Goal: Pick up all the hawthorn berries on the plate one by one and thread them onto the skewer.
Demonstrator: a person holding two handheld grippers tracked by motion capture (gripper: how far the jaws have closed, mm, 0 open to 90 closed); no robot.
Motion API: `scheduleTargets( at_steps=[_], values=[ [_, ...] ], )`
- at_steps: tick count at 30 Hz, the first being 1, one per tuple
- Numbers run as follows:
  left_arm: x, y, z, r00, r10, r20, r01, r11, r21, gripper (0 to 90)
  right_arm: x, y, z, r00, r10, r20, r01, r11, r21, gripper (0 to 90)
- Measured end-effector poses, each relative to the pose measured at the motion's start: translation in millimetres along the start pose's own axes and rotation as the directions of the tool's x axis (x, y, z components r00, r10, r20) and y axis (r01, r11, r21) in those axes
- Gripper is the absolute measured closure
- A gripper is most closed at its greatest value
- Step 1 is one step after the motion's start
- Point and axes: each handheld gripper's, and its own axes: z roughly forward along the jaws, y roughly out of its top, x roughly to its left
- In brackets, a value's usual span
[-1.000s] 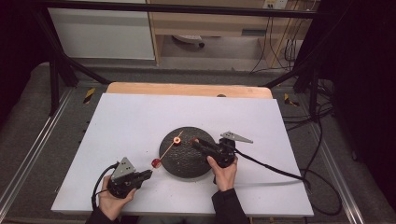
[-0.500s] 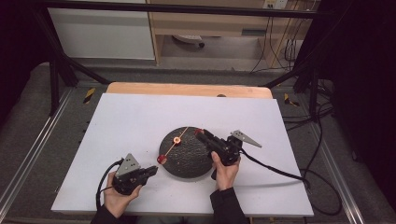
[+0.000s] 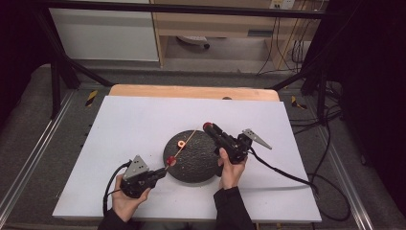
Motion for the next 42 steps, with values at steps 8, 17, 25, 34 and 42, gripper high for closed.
scheduleTargets(
  at_steps=[8,17,25,34,42],
  values=[
    [-6.9,0.2,3.9,0.9999,0.0,0.014,0.0,1.0,-0.005,88.0,0.6,4.4,0.4,0.9995,0.026,-0.017,-0.027,0.998,-0.06,61.8],
    [-12.2,3.3,6.6,0.9997,0.002,0.023,-0.002,0.9999,-0.016,88.1,-0.4,2.3,2.8,0.9981,0.058,-0.024,-0.06,0.995,-0.083,61.9],
    [-13.7,4.2,7.9,0.9997,-0.001,0.024,0.001,0.9998,-0.021,88.1,-0.5,2.0,3.1,0.9974,0.067,-0.026,-0.069,0.994,-0.09,61.9],
    [-16.4,4.9,10.4,0.9997,-0.005,0.025,0.006,0.9997,-0.025,88.1,-0.7,1.0,3.6,0.9969,0.074,-0.026,-0.076,0.993,-0.089,61.9],
    [-22.8,8.3,15.5,0.9995,-0.031,0.004,0.031,0.998,-0.055,88.1,-0.7,-1.7,4.5,0.9948,0.095,-0.036,-0.098,0.99,-0.098,61.9]
  ],
)
